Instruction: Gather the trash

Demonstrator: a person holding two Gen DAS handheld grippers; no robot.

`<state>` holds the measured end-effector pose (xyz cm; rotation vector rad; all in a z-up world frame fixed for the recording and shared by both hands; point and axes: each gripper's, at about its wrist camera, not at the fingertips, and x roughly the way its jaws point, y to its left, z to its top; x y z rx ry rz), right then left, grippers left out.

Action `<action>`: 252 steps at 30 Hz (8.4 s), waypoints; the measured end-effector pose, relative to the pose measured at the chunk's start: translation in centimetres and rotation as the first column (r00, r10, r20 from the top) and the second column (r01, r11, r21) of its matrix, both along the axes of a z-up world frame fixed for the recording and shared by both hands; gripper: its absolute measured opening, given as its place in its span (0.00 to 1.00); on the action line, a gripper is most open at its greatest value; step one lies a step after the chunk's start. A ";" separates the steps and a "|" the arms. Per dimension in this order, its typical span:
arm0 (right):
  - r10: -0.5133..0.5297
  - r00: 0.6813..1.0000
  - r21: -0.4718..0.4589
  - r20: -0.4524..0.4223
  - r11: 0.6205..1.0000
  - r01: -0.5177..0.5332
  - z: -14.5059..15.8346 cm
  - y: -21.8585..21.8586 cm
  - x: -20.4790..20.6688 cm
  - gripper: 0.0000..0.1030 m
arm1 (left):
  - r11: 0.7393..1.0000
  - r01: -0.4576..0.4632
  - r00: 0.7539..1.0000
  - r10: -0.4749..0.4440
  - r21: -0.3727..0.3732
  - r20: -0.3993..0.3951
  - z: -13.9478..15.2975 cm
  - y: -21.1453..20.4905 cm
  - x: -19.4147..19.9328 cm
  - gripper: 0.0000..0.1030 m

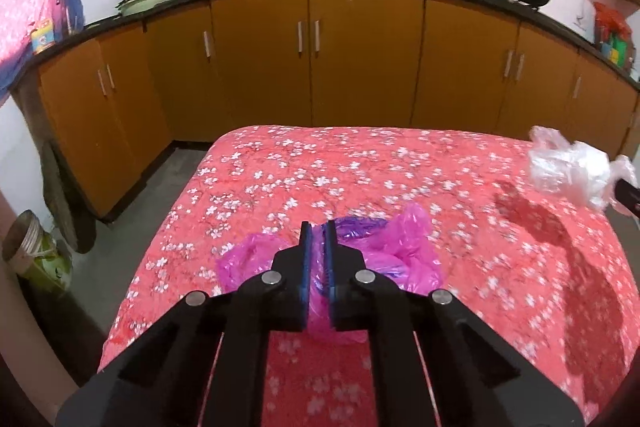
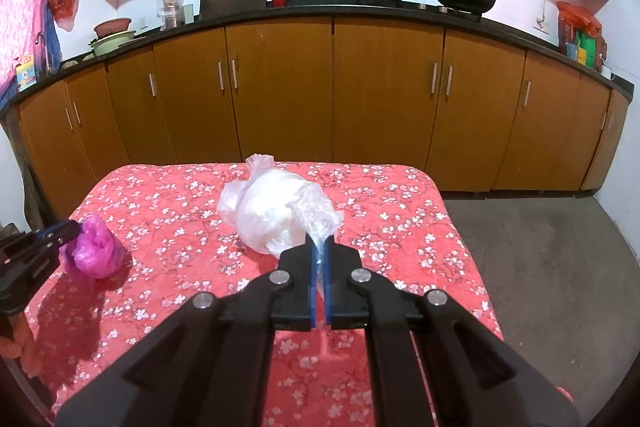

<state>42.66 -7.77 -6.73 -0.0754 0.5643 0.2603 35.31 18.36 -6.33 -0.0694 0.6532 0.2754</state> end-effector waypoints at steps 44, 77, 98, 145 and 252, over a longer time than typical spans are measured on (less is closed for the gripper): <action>0.000 1.000 0.029 -0.026 1.000 0.001 2.5 -3.4 -3.7 0.04 | 0.997 0.077 0.997 -0.077 0.008 -0.033 0.4 -3.4 -3.0 0.09; -0.271 0.957 0.118 0.108 0.959 0.258 6.6 -21.5 -18.7 0.04 | 0.922 0.388 0.914 -0.387 0.023 0.124 8.7 -22.3 -9.3 0.09; -0.575 0.816 0.085 -0.058 0.811 0.578 -3.8 -38.6 -25.0 0.04 | 0.769 0.633 0.773 -0.633 -0.090 0.035 0.5 -41.9 -12.1 0.09; -0.547 0.832 0.166 -0.098 0.815 0.555 -4.6 -41.7 -27.8 0.62 | 0.806 0.586 0.809 -0.587 -0.090 0.006 -0.5 -42.4 -13.2 0.51; -0.431 0.875 0.020 0.220 0.899 0.438 4.2 -22.0 -45.5 0.96 | 0.950 0.298 0.918 -0.312 0.094 0.246 5.2 -21.3 -36.3 0.98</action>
